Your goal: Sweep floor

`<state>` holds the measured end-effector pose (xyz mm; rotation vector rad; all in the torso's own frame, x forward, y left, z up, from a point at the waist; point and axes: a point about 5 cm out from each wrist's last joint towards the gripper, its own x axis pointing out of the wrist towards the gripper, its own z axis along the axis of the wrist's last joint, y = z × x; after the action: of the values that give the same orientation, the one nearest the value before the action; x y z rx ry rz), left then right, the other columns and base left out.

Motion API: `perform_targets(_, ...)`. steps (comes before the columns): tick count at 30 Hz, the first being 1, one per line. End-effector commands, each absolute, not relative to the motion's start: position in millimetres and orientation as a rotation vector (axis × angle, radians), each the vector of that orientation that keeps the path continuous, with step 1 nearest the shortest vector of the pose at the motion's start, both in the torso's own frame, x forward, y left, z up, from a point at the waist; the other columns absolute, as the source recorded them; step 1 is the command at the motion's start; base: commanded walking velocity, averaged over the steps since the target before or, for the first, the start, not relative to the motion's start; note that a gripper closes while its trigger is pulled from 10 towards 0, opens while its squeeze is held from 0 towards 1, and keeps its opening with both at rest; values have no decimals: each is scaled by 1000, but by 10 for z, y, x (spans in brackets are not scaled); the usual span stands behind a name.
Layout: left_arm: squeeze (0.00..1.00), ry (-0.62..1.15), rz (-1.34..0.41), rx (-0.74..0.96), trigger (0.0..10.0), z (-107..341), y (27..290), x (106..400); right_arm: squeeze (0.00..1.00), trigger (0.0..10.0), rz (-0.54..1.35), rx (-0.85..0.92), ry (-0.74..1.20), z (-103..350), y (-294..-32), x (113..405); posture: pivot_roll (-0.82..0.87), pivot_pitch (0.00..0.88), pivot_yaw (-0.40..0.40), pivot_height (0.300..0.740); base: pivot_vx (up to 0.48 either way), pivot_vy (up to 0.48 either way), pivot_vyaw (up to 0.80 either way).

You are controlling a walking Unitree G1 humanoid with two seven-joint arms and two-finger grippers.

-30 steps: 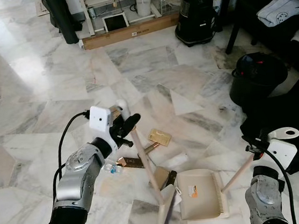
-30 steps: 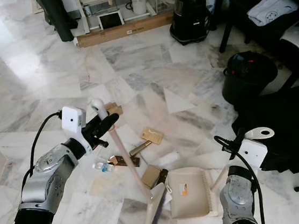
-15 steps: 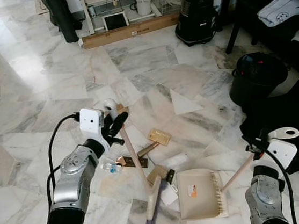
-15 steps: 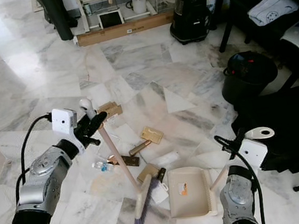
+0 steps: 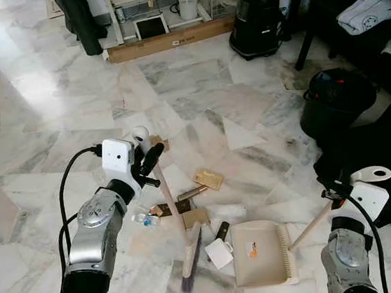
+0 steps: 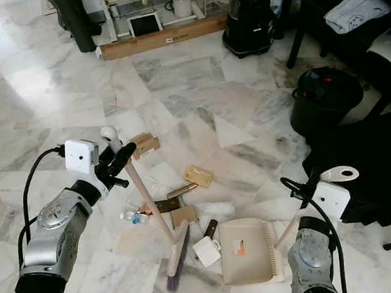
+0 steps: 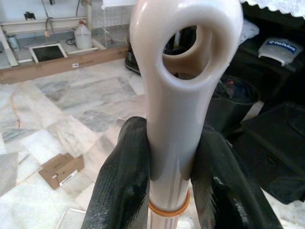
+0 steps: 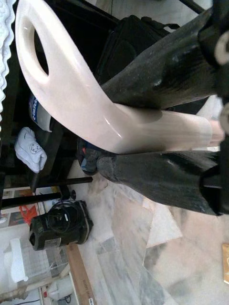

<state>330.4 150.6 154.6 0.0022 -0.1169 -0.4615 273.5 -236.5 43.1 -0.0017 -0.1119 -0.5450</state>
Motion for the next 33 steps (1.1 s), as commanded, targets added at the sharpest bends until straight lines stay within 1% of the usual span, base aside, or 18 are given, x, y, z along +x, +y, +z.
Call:
perform_targets(1, 0, -125, -485, 29, 10000, 1561, 1493, 3301, 0, 10000, -554, -11, 21, 193, -2370, 2578, 196, 202, 10, 740, 0, 0, 0)
perform_targets(4, 0, -58, -540, 0, 10000, 1467, 1440, 3268, 0, 10000, -550, -10, 20, 195, -2362, 2583, 193, 204, 11, 740, 0, 0, 0)
perform_targets(9, 0, -4, -566, -38, 10000, 1390, 1416, 3248, 0, 10000, -548, -10, 20, 196, -2358, 2584, 191, 206, 12, 740, 0, 0, 0)
perform_targets(14, 0, -5, -521, -164, 10000, 1403, 1414, 3290, 0, 10000, -551, -13, 13, 209, -2385, 2583, 177, 207, 7, 740, 0, 0, 0)
perform_targets(21, 0, -10, -487, -261, 10000, 1434, 1396, 3347, 0, 10000, -549, -17, 6, 223, -2407, 2585, 166, 211, -3, 740, 0, 0, 0)
perform_targets(29, 0, 11, -524, -298, 10000, 1433, 1293, 3371, 0, 10000, -537, -9, -13, 264, -2385, 2628, 159, 209, -4, 740, 0, 0, 0)
perform_targets(33, 0, -8, -486, -264, 10000, 1453, 1367, 3388, 0, 10000, -528, -1, -34, 311, -2384, 2670, 160, 205, -5, 740, 0, 0, 0)
